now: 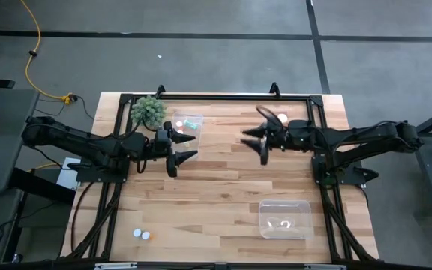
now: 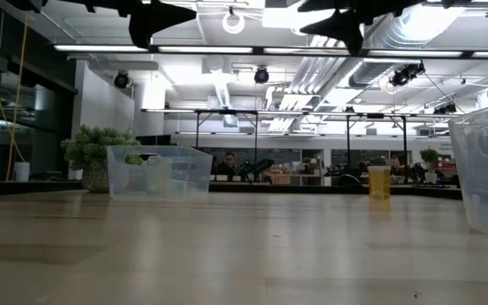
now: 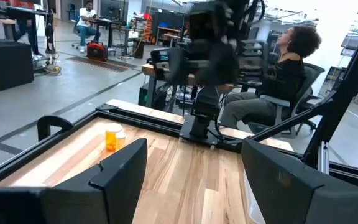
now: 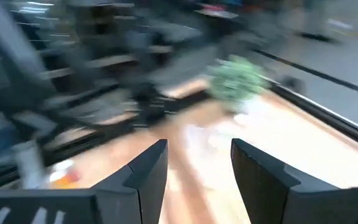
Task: Pick and place medicine bottles into bin by pill shape (circle, oval)
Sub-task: Put the yellow tablet bottle into the top transparent bin
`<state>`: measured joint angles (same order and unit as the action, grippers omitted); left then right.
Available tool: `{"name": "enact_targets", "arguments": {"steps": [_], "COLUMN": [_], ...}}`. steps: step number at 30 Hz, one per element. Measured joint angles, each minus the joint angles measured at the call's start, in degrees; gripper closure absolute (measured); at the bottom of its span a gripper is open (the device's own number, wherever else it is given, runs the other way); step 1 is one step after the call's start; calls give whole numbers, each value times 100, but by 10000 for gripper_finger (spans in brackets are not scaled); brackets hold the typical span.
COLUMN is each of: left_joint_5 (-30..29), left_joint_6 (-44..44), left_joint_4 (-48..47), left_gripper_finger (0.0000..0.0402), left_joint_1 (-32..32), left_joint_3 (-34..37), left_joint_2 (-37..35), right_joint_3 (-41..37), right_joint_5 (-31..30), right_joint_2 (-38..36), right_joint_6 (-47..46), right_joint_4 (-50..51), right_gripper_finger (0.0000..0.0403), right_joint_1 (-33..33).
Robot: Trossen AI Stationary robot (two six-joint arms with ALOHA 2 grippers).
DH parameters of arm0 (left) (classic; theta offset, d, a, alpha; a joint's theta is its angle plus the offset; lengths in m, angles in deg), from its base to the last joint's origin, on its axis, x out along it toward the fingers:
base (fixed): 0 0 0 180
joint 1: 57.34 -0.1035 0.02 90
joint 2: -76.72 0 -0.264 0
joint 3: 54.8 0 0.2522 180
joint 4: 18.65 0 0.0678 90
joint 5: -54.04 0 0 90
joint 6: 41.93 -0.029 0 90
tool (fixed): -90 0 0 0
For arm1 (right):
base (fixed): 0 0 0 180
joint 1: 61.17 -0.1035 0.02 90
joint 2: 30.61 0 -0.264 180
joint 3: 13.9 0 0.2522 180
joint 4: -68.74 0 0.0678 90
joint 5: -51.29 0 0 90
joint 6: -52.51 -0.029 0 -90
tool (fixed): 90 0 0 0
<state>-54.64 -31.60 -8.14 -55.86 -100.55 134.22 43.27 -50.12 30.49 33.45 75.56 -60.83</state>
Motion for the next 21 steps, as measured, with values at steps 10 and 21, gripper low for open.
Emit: {"name": "enact_targets", "arguments": {"steps": [10,21], "left_joint_5": [-4,-13], "left_joint_6": [0,0], "left_joint_4": [0,0], "left_gripper_finger": [149,149], "left_joint_1": [0,0], "left_joint_3": [2,2], "left_joint_2": [0,0], "right_joint_3": [1716,409], "right_joint_5": [-2447,-1597], "right_joint_2": [782,1391], "right_joint_6": [-4177,-5351], "right_joint_4": [6270,5453], "right_gripper_finger": [233,233], "right_joint_1": [831,1919]}}
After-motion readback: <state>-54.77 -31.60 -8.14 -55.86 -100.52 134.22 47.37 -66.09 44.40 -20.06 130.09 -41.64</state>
